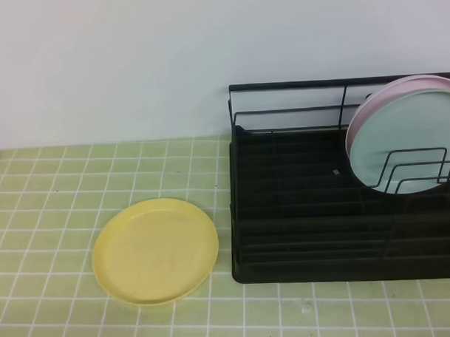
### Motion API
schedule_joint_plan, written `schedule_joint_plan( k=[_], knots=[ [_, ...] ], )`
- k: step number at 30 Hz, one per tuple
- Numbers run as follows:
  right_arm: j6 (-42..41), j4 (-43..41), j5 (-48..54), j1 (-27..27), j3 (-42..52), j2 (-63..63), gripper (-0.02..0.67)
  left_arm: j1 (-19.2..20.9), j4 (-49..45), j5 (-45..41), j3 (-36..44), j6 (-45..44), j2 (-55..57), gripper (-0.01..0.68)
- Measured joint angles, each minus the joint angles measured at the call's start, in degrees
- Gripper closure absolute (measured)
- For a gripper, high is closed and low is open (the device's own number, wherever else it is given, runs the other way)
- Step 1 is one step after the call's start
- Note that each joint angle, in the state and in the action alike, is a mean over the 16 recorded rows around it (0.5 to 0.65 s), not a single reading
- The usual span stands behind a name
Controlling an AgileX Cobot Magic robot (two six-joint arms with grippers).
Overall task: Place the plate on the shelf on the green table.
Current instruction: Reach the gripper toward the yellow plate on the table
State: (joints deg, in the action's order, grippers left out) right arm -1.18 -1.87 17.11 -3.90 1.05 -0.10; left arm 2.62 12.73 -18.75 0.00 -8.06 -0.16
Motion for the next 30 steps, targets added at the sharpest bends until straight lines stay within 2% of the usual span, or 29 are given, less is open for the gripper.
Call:
schedule_joint_plan(
  k=[7, 11, 15, 24, 30],
  knots=[
    [0.0, 0.0, -2.3, 0.0, -0.1, 0.0, 0.652, 0.0, -0.4, 1.6, 0.0, 0.0, 0.0, 0.675],
    [0.0, 0.0, -6.6, 0.0, 0.0, 0.0, 0.652, 0.0, -0.6, 6.2, 0.0, 0.0, 0.0, 0.675],
    [0.0, 0.0, -14.3, 0.0, 0.3, 0.0, 0.652, 0.0, -1.1, 14.9, 0.0, -0.2, 0.0, 0.675],
    [-0.1, 0.1, -37.7, 0.0, 0.8, 0.0, 0.652, 0.0, -2.0, 39.9, 0.0, -0.5, 0.0, 0.675],
    [-0.3, 0.1, -47.4, 0.0, 0.9, 0.0, 0.652, 0.0, -1.7, 48.1, 0.0, -0.6, 0.0, 0.675]
  ],
)
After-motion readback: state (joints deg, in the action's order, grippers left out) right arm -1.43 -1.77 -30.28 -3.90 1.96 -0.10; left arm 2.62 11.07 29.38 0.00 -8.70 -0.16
